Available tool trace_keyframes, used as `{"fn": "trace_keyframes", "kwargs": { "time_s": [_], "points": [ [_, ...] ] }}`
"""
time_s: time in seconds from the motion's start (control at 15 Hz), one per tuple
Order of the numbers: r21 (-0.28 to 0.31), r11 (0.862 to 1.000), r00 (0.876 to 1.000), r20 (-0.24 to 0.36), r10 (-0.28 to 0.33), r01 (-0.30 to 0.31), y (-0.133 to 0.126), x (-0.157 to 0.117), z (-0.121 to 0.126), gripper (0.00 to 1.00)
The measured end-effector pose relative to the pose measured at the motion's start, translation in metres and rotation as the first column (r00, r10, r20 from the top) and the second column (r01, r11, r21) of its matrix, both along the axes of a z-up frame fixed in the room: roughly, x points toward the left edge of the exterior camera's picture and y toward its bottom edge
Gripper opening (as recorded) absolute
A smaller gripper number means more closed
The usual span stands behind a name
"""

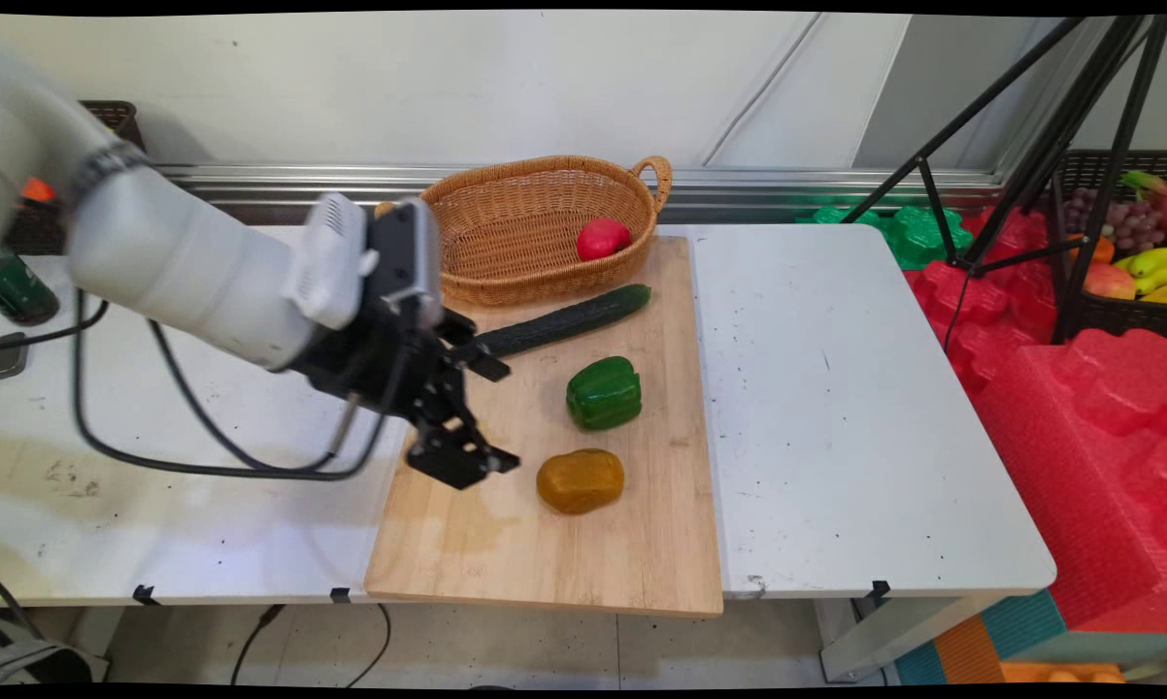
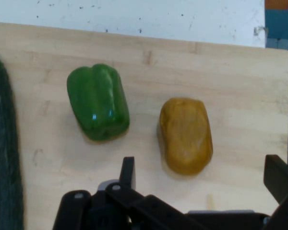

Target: Pick up the potato from the cutting board

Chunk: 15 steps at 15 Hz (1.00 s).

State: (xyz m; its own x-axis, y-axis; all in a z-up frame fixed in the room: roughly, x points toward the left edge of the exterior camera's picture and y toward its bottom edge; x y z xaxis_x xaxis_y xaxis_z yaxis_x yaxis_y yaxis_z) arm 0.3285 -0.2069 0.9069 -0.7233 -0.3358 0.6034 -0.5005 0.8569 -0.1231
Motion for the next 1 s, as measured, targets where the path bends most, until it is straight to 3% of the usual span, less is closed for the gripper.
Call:
{"fn": "trace_keyframes", "kwargs": {
  "time_s": [0.4, 1.0],
  "points": [
    [0.012, 1.0, 1.0, 0.006, -0.015, 0.015, -0.022, -0.041, -0.041, 1.0],
    [0.044, 0.999, 0.999, 0.04, -0.019, 0.017, -0.044, -0.066, -0.094, 1.0]
  ]
}}
